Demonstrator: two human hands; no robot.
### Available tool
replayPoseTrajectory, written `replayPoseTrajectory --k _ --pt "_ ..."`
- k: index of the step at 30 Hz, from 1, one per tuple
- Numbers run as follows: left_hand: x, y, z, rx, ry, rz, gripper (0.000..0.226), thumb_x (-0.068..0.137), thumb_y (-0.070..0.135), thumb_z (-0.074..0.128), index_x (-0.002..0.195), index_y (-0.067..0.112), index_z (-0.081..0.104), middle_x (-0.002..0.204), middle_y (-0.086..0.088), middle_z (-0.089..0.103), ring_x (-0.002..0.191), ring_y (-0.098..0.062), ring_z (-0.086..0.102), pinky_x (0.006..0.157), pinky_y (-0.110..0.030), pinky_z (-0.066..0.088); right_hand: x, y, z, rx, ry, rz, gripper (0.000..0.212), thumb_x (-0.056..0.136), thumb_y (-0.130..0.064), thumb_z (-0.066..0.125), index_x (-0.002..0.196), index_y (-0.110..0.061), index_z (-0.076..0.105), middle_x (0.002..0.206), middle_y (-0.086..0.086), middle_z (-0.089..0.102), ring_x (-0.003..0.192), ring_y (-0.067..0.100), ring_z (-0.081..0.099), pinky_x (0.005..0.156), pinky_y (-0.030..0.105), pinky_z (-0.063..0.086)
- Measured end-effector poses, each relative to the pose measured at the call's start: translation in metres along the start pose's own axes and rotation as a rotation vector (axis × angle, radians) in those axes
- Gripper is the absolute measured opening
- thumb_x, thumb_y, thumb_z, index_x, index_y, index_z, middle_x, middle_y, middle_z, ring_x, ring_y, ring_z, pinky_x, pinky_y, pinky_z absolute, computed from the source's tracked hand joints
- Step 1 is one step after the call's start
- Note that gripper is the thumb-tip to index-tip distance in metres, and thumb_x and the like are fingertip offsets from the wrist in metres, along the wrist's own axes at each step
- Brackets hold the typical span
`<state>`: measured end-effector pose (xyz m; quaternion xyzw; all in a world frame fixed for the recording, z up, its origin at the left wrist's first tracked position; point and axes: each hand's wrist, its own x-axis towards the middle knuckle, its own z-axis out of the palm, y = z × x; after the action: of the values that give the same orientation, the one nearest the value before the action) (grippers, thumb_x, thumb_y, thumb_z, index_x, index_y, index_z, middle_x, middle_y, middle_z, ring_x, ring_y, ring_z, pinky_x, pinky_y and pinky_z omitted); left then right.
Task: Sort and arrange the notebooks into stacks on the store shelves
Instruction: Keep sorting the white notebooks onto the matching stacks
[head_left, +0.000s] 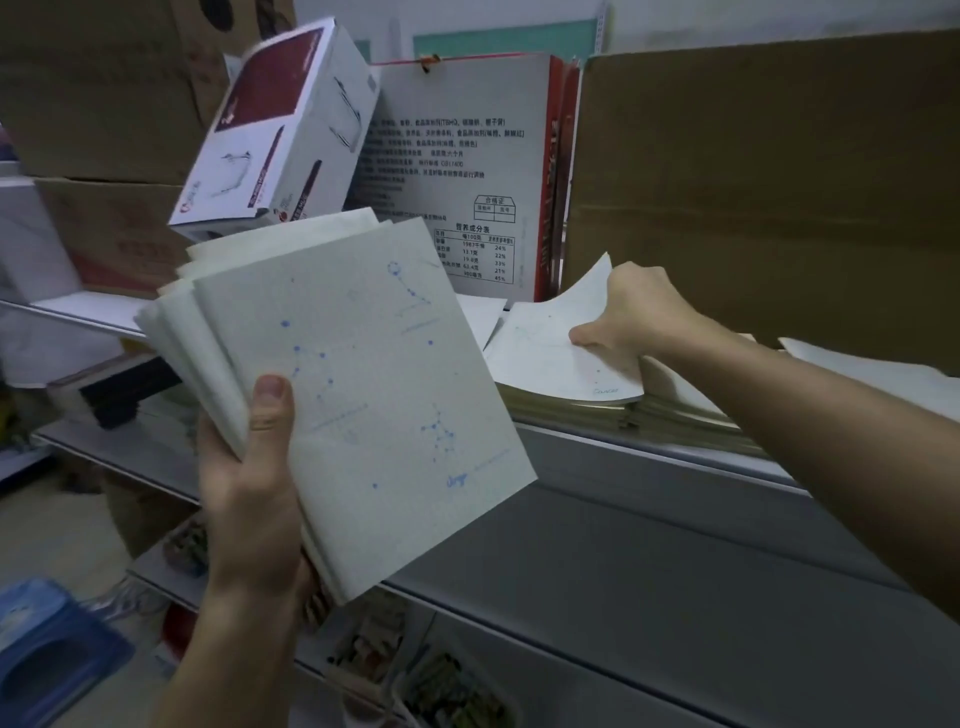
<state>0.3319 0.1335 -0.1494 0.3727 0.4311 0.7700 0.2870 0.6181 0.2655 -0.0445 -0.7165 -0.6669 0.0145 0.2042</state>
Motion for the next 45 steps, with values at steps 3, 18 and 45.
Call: replayPoseTrajectory --k 3,18,45 --pt "-0.007 0.006 0.005 -0.020 -0.038 0.010 0.062 0.077 0.080 0.069 0.117 0.032 0.065 0.137 -0.012 0.065 0.124 -0.035 0.064 0.104 -0.062 0.050 0.001 0.000 0.000 -0.155 0.025 0.003 0.058 0.074 -0.060 0.078 0.100 -0.013 0.056 0.090 0.005 0.062 0.084 0.027 0.062 0.071 0.038 0.055" --pt "-0.025 0.023 0.030 -0.266 -0.206 -0.118 0.065 0.092 0.054 0.064 0.146 0.022 0.051 0.132 -0.008 0.070 0.118 -0.035 0.068 0.098 -0.062 0.054 -0.140 -0.029 0.003 0.985 -0.040 -0.398 0.042 0.088 -0.051 0.065 0.112 -0.017 0.059 0.095 -0.006 0.067 0.081 0.012 0.065 0.063 0.024 0.053" --pt "-0.035 0.030 0.068 -0.272 -0.395 -0.338 0.060 0.095 0.064 0.045 0.143 0.029 0.054 0.124 -0.001 0.074 0.105 -0.027 0.075 0.071 -0.046 0.064 -0.045 0.110 -0.055 0.144 0.114 0.428 0.028 0.087 -0.029 0.072 0.098 -0.004 0.062 0.095 0.011 0.066 0.073 0.023 0.060 0.053 0.028 0.042"
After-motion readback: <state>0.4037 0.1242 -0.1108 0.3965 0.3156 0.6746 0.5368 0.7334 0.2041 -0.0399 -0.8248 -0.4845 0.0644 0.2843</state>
